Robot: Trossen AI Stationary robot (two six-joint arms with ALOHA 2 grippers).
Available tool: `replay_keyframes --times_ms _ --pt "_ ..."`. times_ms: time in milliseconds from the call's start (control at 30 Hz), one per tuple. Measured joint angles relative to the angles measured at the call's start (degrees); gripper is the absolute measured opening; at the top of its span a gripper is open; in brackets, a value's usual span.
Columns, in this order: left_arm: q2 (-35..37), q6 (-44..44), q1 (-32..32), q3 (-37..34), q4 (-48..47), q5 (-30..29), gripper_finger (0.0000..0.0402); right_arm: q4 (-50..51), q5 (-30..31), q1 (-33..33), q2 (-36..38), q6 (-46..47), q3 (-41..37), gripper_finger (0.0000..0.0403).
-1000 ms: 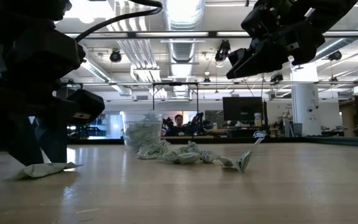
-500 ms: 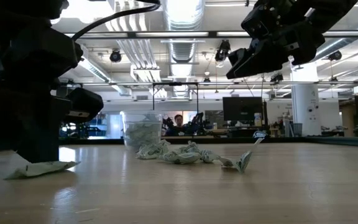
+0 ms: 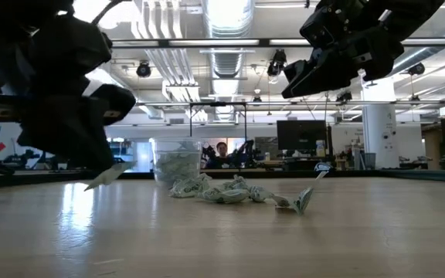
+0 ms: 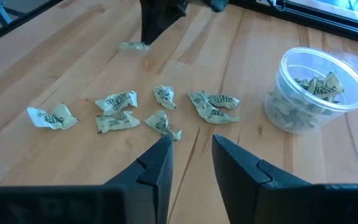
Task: Pick and place Stevia / Truvia into bins
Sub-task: Put the stevia packet into the transparent container
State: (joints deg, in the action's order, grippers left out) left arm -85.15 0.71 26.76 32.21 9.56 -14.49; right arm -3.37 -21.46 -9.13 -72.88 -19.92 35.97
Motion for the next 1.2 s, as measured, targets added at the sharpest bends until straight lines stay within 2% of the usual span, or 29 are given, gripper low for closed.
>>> replay_keyframes --times_ms 200,400,667,867,967,1100,1200 --pt "3.4 -3.1 0.0 0.0 0.0 -9.7 0.0000 0.0 0.0 0.0 0.0 0.0 0.0 0.0101" --pt "6.4 -9.2 -0.5 0.0 0.2 -26.6 0.0000 0.0 0.0 0.0 0.0 0.0 0.0 0.0101" --pt "9.6 -17.1 -6.9 0.0 0.2 -41.6 0.0000 0.0 0.0 0.0 0.0 -0.2 0.0 0.0093" --pt "10.3 -20.8 -16.9 0.0 0.1 -40.9 0.0000 0.0 0.0 0.0 0.0 -0.2 0.0 0.0095" --pt "10.2 -21.1 -22.0 0.0 0.1 -36.8 0.0000 0.0 0.0 0.0 0.0 -0.2 0.0 0.0095" --pt "10.1 -21.2 -27.2 0.0 0.1 -28.0 0.0000 0.0 0.0 0.0 0.0 -0.2 0.0 0.0091" --pt "9.8 -21.2 -29.5 0.0 0.0 -25.3 0.0000 0.0 0.0 0.0 0.0 -0.2 0.0 0.0088"
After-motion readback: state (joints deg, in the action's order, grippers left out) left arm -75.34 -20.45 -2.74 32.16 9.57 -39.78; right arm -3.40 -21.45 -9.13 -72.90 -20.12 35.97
